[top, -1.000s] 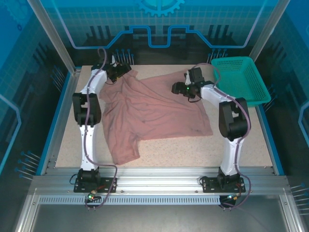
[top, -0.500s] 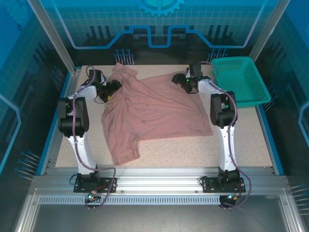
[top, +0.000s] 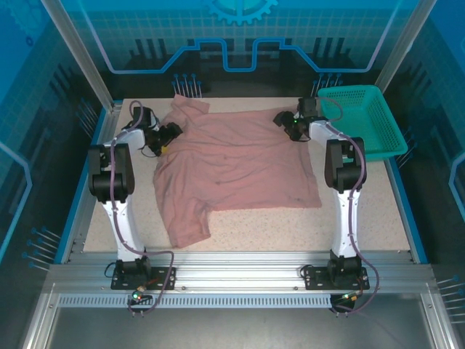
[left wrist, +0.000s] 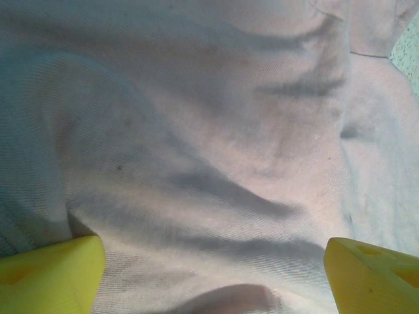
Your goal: Fold the inside-out t-shirt
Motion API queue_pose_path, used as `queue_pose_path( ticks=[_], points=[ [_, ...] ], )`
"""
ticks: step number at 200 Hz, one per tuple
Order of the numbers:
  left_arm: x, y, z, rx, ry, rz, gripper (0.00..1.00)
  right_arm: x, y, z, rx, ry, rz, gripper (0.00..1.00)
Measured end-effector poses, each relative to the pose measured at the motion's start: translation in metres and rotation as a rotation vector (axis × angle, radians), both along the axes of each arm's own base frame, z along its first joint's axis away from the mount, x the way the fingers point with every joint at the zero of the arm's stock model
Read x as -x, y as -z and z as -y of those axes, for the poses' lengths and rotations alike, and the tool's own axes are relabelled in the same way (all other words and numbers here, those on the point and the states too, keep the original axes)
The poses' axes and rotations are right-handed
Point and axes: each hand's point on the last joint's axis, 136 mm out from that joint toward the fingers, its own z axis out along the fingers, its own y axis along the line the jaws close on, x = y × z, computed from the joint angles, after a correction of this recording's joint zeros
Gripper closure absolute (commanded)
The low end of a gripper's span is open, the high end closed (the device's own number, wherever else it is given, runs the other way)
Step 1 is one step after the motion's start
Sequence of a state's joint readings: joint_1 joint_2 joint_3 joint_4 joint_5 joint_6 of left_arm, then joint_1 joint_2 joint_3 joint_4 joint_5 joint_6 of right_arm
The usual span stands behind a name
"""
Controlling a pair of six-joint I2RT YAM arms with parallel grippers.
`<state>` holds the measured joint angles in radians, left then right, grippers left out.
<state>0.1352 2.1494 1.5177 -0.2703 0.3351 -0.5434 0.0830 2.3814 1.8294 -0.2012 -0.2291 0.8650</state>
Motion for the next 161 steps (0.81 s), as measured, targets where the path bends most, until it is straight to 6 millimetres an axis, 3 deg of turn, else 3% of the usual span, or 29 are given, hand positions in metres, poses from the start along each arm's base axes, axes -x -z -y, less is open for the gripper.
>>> queue_pose_path(
  ticks=[55, 114, 134, 161],
  points=[
    [-0.021, -0.001, 0.002, 0.012, 0.033, -0.004, 0.11, -0.001, 0.001, 0.021, 0.042, 0.029, -0.034, 0.33],
    [-0.028, -0.006, 0.002, 0.0, 0.055, -0.008, 0.1, 0.001, -0.009, 0.02, 0.141, -0.091, 0.002, 0.25],
    [-0.011, -0.014, 0.002, -0.013, 0.046, -0.003, 0.09, 0.024, -0.022, 0.011, 0.191, -0.167, 0.009, 0.24],
    [0.028, -0.05, 0.005, -0.024, 0.016, 0.065, 0.09, 0.078, -0.055, -0.013, 0.224, -0.27, 0.035, 0.23]
  ],
)
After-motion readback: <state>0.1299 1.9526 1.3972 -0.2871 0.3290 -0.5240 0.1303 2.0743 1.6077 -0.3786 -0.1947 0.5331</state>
